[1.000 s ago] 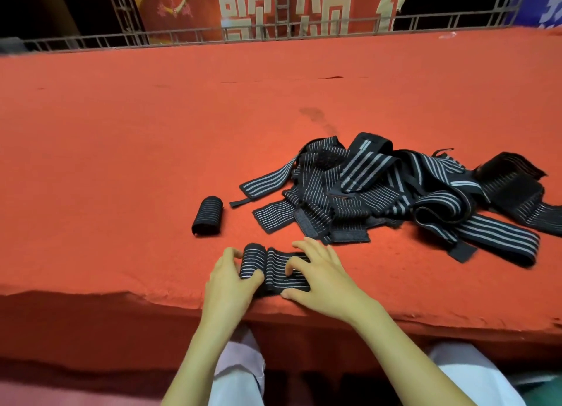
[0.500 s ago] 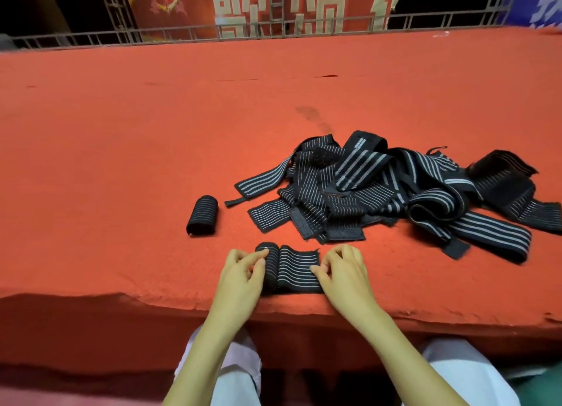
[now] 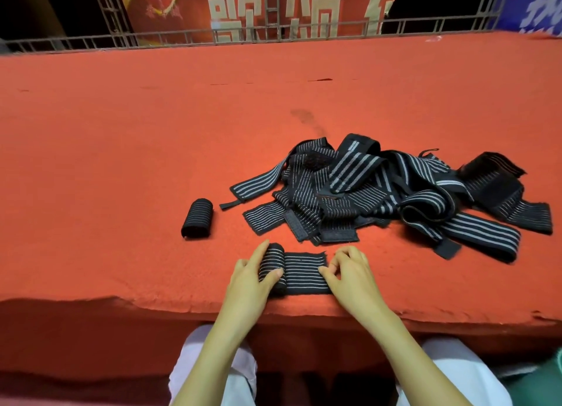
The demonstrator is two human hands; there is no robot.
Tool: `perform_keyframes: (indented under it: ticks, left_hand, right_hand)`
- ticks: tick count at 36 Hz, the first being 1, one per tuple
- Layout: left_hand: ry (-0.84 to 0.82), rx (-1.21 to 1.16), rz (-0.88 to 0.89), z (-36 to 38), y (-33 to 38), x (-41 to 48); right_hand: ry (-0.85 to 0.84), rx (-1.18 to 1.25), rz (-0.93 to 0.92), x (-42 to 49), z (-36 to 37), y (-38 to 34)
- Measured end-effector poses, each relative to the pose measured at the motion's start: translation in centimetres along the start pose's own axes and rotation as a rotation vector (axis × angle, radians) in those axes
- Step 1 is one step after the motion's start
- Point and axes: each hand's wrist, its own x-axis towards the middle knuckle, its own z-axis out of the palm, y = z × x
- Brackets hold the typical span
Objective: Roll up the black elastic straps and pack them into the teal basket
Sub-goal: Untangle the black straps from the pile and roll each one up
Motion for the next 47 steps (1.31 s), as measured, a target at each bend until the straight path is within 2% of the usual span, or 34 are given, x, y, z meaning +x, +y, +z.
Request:
perform_keyframes:
  ticks: [8, 14, 19, 23, 31, 39, 42, 47]
  left_hand:
    - [0.138, 0.021, -0.084, 1.1, 0.8, 0.7]
    - [0.265, 0.058, -0.01, 1.3, 1.1, 0.2]
    - [0.298, 0.208, 0.175, 2.3, 1.0, 0.2]
    - [0.267, 0.21, 0.243, 2.8, 1.1, 0.3]
    - [0.04, -0.131, 0.215, 1.9, 1.4, 0.4]
    - [-0.147, -0.33, 0.059, 0.8, 1.6, 1.4]
    - [-0.139, -0.371, 0.055, 0.8, 1.4, 1.6]
    - [-0.141, -0.428, -0.079, 2.5, 1.8, 1.5]
  right_hand:
    - [-0.014, 0.053, 0.017, -0.3, -0.2, -0.1]
    - [-0.026, 0.112, 0.019, -0.2, 0.1, -0.6]
    - [-0.027, 0.117, -0.002, 0.0, 0.7, -1.3]
    - [-0.012, 0.166, 0.007, 0.0, 0.6, -0.9]
    - [-0.036, 0.242, 0.03, 0.1, 0.2, -0.2]
    - [-0.077, 0.253, 0.026, 0.2, -0.2, -0.1]
    - [-0.103, 0.255, 0.023, 0.5, -0.3, 0.0]
    - [-0.133, 0.216, 0.002, 1.2, -0.1, 0.5]
